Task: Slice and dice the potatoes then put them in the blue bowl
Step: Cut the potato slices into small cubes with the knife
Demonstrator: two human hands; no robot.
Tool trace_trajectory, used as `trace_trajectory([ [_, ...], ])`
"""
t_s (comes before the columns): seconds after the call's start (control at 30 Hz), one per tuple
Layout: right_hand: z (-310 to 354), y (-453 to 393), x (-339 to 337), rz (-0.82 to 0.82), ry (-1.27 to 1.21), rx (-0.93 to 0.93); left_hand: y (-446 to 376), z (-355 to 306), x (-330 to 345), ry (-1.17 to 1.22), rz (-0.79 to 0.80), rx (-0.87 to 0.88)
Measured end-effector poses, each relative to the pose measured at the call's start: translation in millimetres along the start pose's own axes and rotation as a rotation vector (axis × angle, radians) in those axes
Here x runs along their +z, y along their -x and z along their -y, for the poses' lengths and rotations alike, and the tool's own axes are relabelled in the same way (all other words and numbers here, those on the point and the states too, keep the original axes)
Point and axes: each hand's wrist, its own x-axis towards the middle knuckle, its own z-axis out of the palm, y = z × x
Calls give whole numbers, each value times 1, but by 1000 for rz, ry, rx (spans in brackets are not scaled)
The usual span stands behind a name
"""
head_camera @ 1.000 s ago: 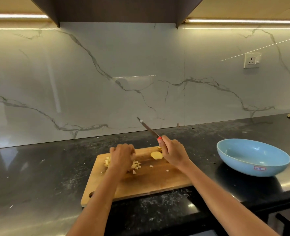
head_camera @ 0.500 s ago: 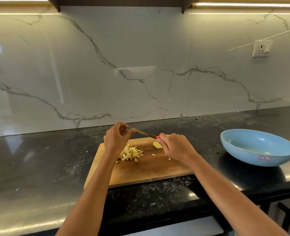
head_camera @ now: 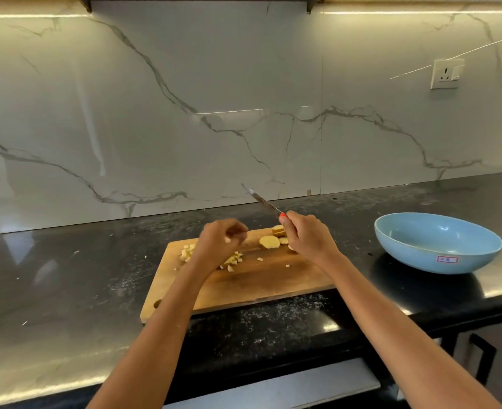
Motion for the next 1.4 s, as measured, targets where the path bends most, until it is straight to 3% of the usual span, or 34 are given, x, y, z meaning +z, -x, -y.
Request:
trace_trajectory([
  [0.13,1,0,2,-14,-27,27,7,-37,33,-20,307,199],
  [0.23,-2,0,3,-53,-56,59,5,-47,47,-68,395,239],
  [0.33,-5,-2,5,-91,-112,107,2,-34,42,-173,387,192],
  [0.53,-8,-2,5,-162,-163,199,4,5,2,-384,239,-73],
  [0.67,-9,-1,5,-156,-161,213,5,10,-17,-72,131,-65],
  [0.77,-9,0,6,-154,-155,209,11,4,-28,93,283,-101],
  [0.87,-9,0,6,-159,-156,205,15,7,-27,45,356,-141],
  [1.17,-10,-2,9,-142,-147,217,1,6,-3,-135,40,-74],
  [1.23,-9,-2,9,-141,-144,209,-8,-2,12,-143,69,-48],
  [1.4,-9,-3,10,-149,-147,206,-29,-18,50,-212,316,-37],
])
